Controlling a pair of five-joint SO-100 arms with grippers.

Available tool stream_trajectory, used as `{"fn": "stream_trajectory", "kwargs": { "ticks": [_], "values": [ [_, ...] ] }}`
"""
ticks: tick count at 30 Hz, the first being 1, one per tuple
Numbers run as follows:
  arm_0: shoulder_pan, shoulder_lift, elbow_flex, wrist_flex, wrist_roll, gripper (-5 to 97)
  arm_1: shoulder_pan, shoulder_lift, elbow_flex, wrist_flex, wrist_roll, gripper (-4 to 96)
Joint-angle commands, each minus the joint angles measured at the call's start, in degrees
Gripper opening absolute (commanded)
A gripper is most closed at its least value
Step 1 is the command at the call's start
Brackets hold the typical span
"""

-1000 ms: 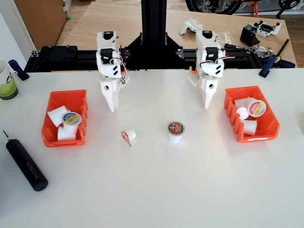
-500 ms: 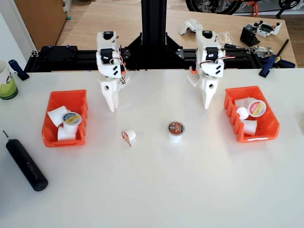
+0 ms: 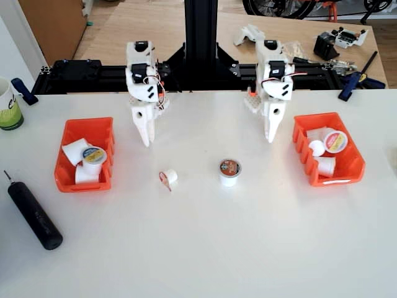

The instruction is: Sort the coffee pods, blue into left, red into right

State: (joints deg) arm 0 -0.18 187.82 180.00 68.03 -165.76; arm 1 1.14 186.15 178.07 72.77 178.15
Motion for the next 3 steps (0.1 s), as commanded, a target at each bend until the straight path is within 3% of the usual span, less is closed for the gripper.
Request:
{"fn": "stream_trajectory", "kwargs": {
  "ticks": [1, 3],
  "values": [
    [-0.35, -0.18, 2.29, 1.85, -0.44, 15, -0.35, 2.46, 1.41, 0.97, 0.62, 15.7],
    [-0.35, -0.18, 2.29, 1.85, -0.44, 15, -0.35, 2.46, 1.41, 0.97, 0.62, 16.2]
  ]
}}
